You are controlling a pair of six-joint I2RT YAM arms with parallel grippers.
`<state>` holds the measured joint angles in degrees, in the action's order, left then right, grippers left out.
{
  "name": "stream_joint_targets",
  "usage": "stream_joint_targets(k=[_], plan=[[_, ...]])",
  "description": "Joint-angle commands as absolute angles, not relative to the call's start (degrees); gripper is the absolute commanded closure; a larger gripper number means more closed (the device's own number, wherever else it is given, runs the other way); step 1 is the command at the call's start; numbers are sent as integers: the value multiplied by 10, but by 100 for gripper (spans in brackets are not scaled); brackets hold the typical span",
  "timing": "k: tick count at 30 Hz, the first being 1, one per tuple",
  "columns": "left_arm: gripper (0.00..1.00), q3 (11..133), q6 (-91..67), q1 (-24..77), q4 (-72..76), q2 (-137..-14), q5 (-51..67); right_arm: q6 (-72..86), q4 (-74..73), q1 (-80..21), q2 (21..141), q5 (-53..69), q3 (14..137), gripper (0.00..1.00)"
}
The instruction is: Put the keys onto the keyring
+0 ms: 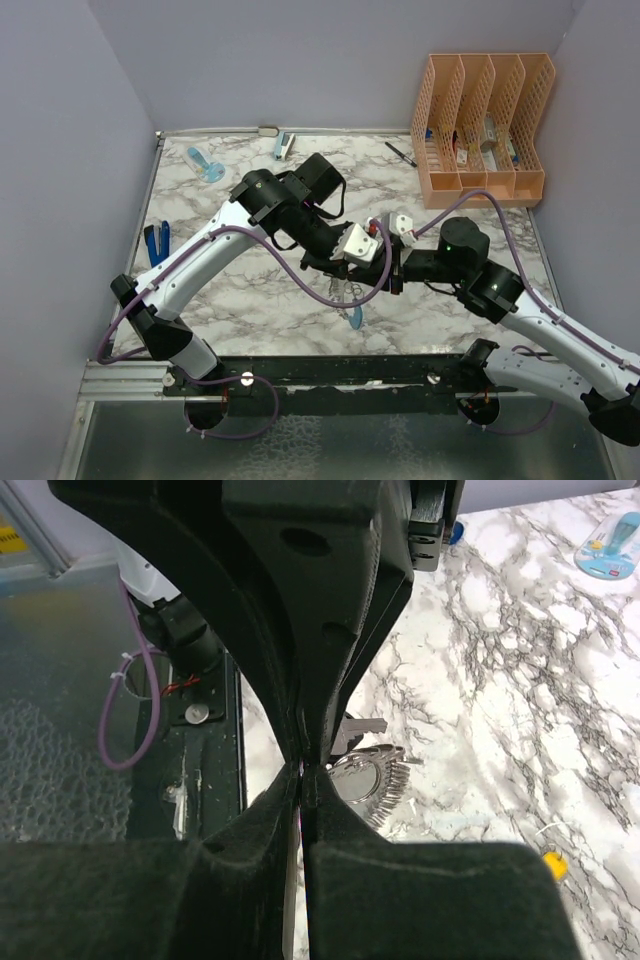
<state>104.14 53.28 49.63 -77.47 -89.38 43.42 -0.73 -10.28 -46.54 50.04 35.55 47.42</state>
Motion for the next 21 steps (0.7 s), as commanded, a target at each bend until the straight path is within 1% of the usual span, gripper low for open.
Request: stream_joint_targets(k=[1,2,3,6,7,9,12,17,21], plan=[[100,1056,530,500,-769,-888,421,-8,-109,-468,501,362,479,98],[100,1056,527,500,-765,-885,412,-8,-111,-468,499,360,480,98],[96,1055,526,500,-761,-881,405,-8,-112,-468,496,357,479,99],[66,1038,524,500,-739,-862,385,-5,-109,-468,483,348,475,99],[61,1024,523,500,-730,-856,379,-4,-108,-468,478,344,475,99],[55,1003,519,500,-709,-842,365,0,-103,-468,471,334,474,98],[52,973,512,500,-675,-827,353,6,-99,-468,468,330,473,99],[51,933,479,500,-606,-804,364,18,-81,-468,463,315,469,99],[52,920,463,500,-578,-802,385,28,-57,-468,455,309,460,99]])
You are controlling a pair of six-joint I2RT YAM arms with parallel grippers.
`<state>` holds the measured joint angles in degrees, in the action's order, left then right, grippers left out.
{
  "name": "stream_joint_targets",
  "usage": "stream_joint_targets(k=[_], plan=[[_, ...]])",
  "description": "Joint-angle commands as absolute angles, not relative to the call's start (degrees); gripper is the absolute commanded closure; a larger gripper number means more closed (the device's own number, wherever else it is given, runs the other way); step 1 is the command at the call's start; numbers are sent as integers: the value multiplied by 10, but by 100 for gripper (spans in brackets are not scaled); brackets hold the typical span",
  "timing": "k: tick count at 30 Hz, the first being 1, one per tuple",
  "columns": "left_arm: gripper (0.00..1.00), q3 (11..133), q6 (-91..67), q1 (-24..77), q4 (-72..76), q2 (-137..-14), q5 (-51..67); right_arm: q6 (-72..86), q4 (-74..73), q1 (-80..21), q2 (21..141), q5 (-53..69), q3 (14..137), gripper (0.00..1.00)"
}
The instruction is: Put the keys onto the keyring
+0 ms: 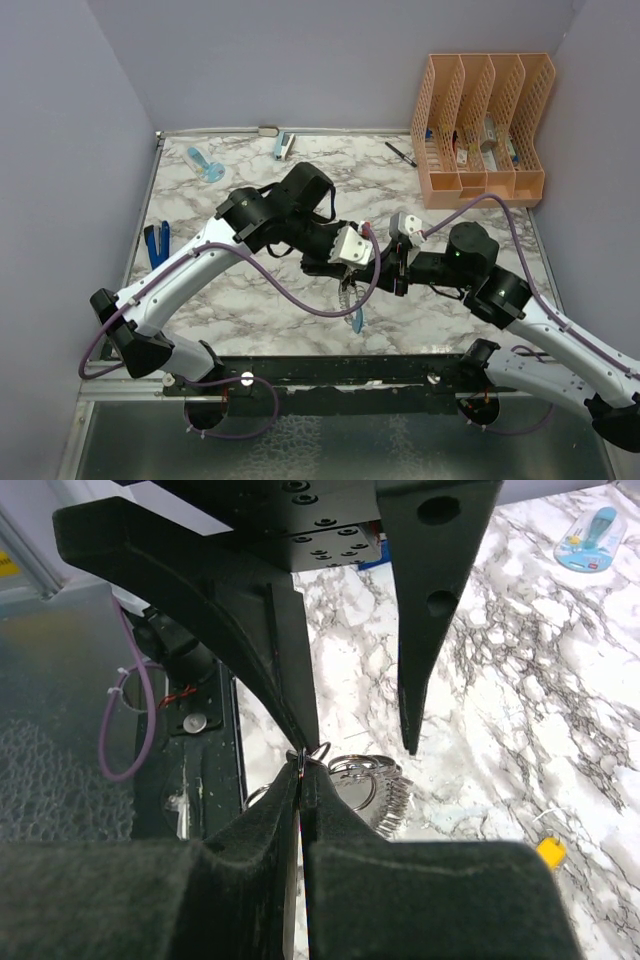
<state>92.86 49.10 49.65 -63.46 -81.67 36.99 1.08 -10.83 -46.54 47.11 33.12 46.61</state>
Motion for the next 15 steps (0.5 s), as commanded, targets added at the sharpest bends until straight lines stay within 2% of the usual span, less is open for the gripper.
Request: stream_joint_targets(k=[1,4,10,15], plan=[[52,920,459,500,-575,-805,387,31,-52,-468,455,309,459,98],[58,920,459,500,-573,-810,401,37,-41,-468,455,309,453,98],[84,915,472,500,-581,-810,431,41,-32,-468,447,304,444,99],[95,914,492,500,-599,-808,452,40,-34,-468,443,293,446,99]])
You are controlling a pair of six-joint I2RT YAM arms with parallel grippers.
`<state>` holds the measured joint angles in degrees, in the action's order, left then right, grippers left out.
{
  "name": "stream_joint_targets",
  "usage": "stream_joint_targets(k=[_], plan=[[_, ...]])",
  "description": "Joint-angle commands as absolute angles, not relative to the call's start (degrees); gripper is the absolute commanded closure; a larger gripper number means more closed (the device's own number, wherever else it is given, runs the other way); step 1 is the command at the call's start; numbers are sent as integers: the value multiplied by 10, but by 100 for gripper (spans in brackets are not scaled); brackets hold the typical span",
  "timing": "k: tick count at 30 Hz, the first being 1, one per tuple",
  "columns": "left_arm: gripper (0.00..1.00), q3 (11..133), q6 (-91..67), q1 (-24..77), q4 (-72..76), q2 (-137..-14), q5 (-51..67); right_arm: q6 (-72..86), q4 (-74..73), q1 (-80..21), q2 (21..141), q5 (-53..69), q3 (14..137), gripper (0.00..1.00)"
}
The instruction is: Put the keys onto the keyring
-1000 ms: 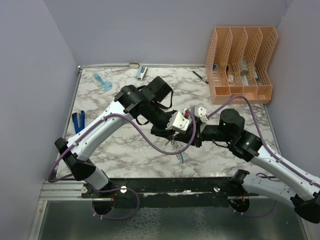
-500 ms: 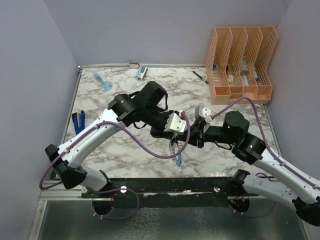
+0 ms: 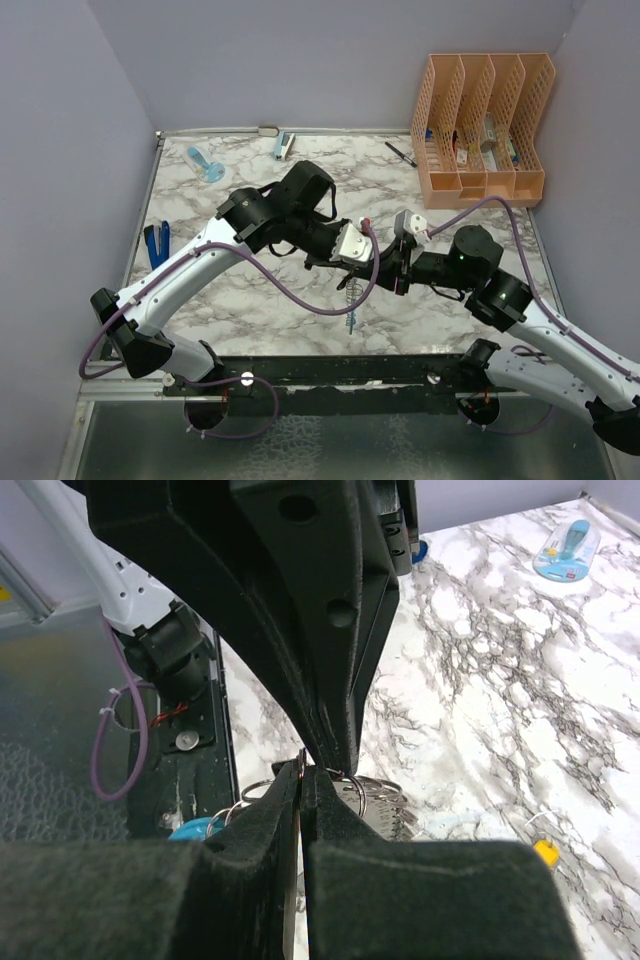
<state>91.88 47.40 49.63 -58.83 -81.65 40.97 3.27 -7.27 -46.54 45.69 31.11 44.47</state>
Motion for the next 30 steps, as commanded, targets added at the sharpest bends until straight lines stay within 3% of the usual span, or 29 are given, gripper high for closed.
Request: stream_joint_targets(k=[1,20,24,28,30], plan=[[95,913,493,500,-601,-807,454,42,-32,-468,441,288,445,98],[91,917,437,500,-570,-796,467,69,89,-468,377,211,371,98],[91,935,414,500,-552,-793,422,72,115,-468,368,197,357,98],[84,953,407,496,-548,-788,412,78,149,-468,345,173,335,99],[75,949,409,496,-547,-789,429,83,167,-468,338,166,324,98]])
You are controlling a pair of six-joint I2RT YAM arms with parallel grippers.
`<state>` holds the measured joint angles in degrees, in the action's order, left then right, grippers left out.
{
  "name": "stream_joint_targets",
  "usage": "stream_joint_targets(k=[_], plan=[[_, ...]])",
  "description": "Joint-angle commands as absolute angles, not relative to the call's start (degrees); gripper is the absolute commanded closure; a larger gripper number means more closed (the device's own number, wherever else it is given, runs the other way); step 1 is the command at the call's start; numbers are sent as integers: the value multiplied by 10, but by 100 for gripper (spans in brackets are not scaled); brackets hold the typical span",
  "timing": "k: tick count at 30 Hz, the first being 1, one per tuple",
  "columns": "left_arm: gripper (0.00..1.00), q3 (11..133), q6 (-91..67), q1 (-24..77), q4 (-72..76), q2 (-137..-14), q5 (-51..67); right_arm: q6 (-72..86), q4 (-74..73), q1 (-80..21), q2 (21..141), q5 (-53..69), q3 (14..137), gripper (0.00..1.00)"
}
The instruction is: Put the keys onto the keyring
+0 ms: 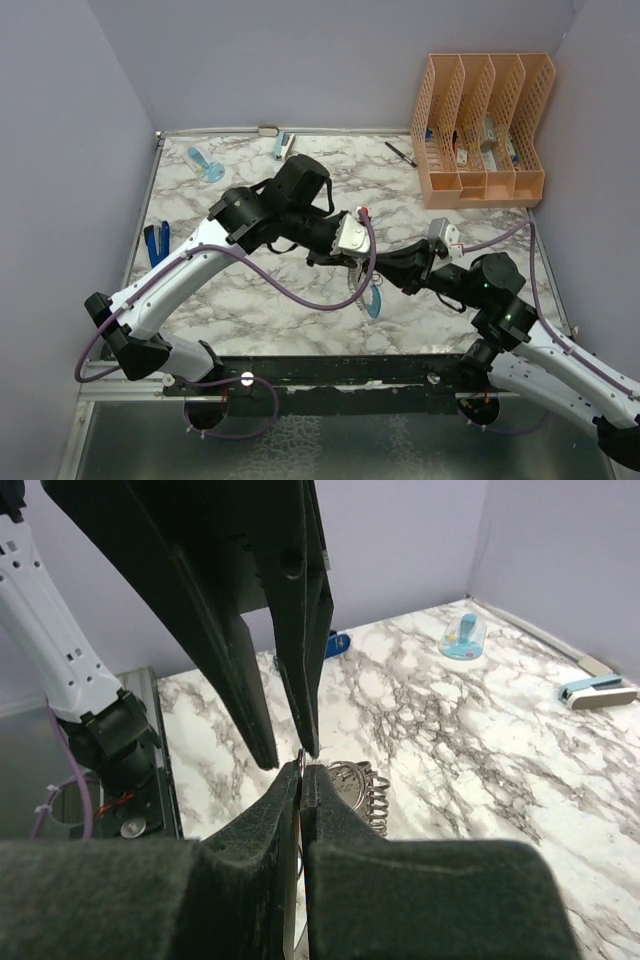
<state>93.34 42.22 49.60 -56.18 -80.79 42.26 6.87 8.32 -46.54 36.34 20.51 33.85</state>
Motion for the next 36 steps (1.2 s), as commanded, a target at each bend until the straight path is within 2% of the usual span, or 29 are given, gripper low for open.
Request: stream_joint_targets(k=[1,3,8,23,26,30,36], plan=[[70,945,409,496,-544,-791,433,86,176,-468,337,167,320,98],[66,933,406,496,-532,-795,431,92,196,-468,339,172,313,98],[64,909,404,496,-507,-800,430,108,225,-468,351,199,313,99],[64,902,398,496,-485,-812,482,143,236,-468,359,234,312,98],[73,900,398,496,-485,-811,486,144,236,-468,359,235,311,98],[98,897,401,496,-486,-808,482,144,231,-468,360,239,310,99],[100,890,409,496,-496,-799,475,147,220,-468,355,240,308,99]])
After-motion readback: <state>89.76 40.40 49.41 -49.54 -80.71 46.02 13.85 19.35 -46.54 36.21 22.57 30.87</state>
